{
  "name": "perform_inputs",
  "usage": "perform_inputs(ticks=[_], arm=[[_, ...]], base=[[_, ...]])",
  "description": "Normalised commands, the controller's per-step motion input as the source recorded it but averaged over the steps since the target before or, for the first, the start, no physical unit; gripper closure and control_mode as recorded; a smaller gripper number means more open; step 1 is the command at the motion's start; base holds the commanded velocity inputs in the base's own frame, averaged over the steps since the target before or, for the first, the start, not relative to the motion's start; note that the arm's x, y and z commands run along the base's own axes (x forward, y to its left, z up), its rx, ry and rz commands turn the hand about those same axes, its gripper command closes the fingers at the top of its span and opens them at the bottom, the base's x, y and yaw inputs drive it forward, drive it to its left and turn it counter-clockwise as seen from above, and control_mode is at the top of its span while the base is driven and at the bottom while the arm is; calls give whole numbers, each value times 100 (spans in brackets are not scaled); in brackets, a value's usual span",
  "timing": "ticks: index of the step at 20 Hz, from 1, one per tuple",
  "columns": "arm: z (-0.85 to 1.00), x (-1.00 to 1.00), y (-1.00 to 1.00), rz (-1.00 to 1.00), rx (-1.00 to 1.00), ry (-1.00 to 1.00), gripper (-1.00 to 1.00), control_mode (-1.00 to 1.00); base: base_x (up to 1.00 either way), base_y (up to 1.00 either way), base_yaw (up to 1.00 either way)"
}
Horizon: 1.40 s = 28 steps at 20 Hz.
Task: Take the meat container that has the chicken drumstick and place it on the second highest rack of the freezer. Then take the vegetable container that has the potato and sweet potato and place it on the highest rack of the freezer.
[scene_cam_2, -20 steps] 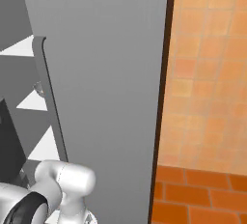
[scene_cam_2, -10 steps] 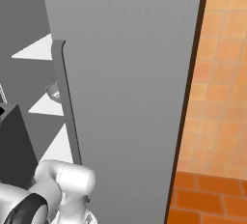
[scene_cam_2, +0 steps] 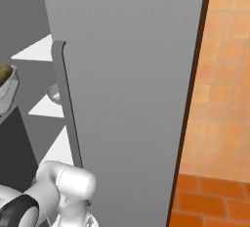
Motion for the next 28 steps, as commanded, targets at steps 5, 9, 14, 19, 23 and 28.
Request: perform_inputs(ticks=[5, 9, 14, 19, 23, 28], arm=[[9, 81, 12, -27, 8, -6, 100, -100], [7, 93, 33, -9, 4, -10, 100, -100], [0, 93, 16, -4, 0, -9, 100, -100], [-9, 78, 11, 0, 0, -7, 100, -100], [-16, 70, 29, -4, 0, -1, 100, -100], [-4, 89, 24, -9, 0, -1, 100, -100]], base=[[0, 0, 0], [0, 0, 0], [0, 0, 0], [0, 0, 0], [0, 0, 0], [0, 0, 0]])
